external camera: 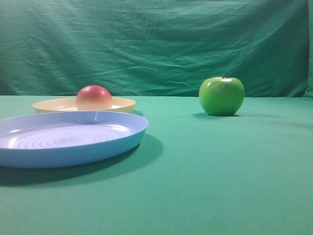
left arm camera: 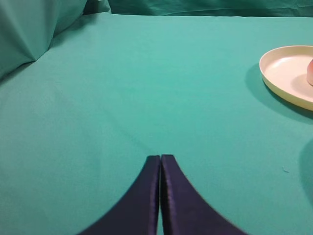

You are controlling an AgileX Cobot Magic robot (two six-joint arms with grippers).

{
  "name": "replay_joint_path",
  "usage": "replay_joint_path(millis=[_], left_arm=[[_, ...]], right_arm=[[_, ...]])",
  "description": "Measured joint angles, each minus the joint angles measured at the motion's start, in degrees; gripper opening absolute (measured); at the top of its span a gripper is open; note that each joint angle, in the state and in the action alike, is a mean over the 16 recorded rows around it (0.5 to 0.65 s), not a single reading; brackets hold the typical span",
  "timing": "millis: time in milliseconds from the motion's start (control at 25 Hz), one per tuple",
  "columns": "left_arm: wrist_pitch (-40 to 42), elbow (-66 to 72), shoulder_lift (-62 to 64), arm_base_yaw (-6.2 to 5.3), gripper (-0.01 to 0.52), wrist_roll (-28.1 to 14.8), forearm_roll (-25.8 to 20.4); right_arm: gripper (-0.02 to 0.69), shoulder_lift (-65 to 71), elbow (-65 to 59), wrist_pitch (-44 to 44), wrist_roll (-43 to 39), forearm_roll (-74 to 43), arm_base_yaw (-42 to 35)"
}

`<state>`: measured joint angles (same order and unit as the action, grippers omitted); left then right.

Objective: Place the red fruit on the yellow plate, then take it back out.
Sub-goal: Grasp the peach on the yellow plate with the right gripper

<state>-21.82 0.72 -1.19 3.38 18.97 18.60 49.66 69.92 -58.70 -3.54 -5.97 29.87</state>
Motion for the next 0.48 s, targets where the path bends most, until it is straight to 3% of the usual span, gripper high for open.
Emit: replay_joint_path(millis=[480], left_arm=[[0.0, 0.0, 0.0, 0.0, 0.0, 0.0, 0.0]], right_arm=[[0.0, -21.98, -27.91, 20.46, -0.19, 5.94, -16.05]])
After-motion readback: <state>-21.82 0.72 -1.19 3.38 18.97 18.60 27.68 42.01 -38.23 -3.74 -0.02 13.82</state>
